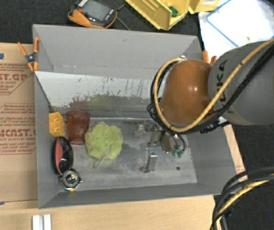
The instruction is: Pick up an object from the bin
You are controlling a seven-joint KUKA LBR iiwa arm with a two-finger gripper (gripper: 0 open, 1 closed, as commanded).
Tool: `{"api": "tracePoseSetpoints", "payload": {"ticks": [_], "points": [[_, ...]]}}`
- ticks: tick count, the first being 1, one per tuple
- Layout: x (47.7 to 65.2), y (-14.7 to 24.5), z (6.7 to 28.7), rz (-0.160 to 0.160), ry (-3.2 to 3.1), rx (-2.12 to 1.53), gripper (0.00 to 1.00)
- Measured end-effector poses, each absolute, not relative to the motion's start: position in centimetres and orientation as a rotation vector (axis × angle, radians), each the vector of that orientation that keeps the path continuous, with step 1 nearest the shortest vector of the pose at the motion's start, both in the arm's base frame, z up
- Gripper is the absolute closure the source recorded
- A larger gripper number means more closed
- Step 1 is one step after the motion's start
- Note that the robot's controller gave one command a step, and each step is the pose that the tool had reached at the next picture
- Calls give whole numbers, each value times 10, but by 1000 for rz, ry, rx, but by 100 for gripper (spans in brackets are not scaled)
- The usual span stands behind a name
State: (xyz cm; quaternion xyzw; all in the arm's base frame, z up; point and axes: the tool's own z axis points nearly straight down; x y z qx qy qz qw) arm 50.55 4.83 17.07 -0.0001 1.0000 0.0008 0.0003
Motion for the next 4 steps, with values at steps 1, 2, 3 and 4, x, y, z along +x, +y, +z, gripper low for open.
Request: {"api": "tracePoseSetpoints", "payload": {"ticks": [1,2,3,4], "points": [[506,48,171,3,3141,0,0],[478,57,134,3,3133,275,0],[509,65,143,5,3103,464,0],[506,68,158,1,3116,435,0]]}}
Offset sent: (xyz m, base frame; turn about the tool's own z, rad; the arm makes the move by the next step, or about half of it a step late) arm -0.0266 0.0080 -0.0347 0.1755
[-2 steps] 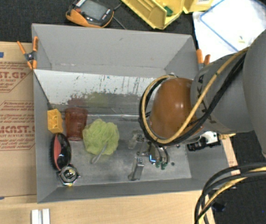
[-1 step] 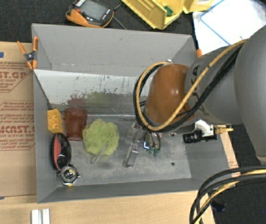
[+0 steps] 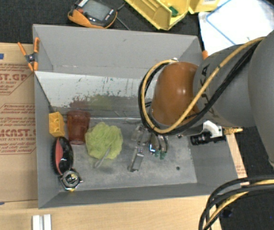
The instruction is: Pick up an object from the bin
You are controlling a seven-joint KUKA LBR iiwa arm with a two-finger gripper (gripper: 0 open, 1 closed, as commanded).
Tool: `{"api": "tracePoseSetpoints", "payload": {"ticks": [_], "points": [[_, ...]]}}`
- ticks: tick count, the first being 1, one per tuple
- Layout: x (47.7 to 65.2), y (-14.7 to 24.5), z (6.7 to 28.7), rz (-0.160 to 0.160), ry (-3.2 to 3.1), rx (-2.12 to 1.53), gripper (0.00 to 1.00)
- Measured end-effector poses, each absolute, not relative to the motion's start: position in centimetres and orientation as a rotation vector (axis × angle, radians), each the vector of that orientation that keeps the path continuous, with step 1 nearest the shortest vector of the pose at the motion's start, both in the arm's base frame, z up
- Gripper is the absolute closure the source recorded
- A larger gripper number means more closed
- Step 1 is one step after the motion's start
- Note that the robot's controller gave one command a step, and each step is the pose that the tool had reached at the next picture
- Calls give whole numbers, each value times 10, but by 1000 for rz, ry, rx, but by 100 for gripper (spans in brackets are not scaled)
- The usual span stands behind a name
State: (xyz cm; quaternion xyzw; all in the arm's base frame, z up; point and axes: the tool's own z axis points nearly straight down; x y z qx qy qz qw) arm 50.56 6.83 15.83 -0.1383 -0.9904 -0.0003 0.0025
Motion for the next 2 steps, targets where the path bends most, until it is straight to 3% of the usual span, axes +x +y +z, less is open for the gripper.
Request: {"api": "tracePoseSetpoints", "payload": {"ticks": [1,2], "points": [[513,68,155,-8,-3138,-319,0],[508,84,139,1,-3131,-194,0]]}}
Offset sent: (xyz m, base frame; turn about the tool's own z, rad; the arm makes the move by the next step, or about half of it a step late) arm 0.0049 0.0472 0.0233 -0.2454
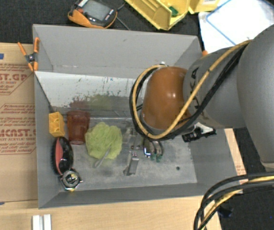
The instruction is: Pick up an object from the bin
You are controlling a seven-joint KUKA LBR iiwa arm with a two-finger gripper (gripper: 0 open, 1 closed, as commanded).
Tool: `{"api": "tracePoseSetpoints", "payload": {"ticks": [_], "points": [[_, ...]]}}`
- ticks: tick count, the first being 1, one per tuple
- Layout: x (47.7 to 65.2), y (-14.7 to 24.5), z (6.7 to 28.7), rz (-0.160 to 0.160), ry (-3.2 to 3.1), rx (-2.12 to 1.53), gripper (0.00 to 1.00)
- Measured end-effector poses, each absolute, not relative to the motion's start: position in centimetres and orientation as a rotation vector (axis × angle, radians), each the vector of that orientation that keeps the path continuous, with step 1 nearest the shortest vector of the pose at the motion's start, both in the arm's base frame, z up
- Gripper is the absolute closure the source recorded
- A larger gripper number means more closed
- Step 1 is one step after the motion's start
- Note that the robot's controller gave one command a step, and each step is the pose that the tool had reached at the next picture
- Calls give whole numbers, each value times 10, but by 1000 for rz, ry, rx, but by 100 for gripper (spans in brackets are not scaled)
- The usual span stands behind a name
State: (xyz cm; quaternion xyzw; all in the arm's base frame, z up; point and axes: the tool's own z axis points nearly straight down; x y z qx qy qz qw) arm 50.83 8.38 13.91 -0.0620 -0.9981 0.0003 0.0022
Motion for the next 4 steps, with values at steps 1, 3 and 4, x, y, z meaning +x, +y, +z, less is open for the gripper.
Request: {"api": "tracePoseSetpoints", "payload": {"ticks": [1,3,4], "points": [[505,80,136,-2,-3142,-128,0],[518,100,210,-6,-3146,-91,0],[526,70,236,-6,-3151,32,0]]}}
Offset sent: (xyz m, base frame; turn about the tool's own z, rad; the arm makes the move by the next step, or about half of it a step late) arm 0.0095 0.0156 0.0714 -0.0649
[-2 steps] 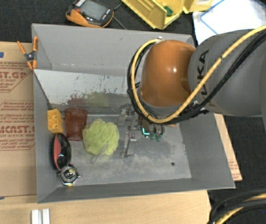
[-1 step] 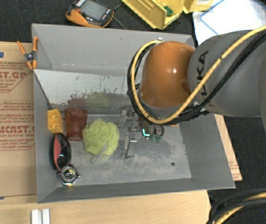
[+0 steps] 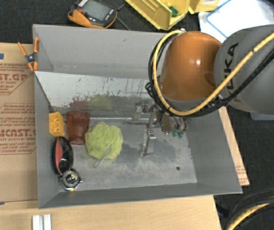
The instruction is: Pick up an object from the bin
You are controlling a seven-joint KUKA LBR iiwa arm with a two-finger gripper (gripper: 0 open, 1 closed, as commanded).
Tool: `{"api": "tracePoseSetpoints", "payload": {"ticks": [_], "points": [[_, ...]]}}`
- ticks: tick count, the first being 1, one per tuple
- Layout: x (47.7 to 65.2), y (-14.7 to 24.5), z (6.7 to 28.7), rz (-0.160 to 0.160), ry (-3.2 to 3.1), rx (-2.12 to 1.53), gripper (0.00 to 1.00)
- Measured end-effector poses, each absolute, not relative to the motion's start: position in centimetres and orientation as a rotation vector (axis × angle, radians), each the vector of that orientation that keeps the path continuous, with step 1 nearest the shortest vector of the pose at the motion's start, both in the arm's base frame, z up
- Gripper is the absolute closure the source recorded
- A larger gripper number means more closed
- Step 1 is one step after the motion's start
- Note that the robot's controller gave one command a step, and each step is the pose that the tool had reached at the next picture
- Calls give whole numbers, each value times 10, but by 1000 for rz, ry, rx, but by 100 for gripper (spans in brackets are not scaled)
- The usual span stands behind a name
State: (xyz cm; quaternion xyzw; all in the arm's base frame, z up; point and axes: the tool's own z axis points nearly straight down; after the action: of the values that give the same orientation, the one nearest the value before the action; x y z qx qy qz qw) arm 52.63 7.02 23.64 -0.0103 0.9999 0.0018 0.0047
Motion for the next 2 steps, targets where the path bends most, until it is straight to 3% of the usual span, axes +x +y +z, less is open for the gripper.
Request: {"api": "tracePoseSetpoints", "payload": {"ticks": [1,2], "points": [[508,110,163,7,3144,-90,0],[528,94,269,5,3126,-113,0]]}}
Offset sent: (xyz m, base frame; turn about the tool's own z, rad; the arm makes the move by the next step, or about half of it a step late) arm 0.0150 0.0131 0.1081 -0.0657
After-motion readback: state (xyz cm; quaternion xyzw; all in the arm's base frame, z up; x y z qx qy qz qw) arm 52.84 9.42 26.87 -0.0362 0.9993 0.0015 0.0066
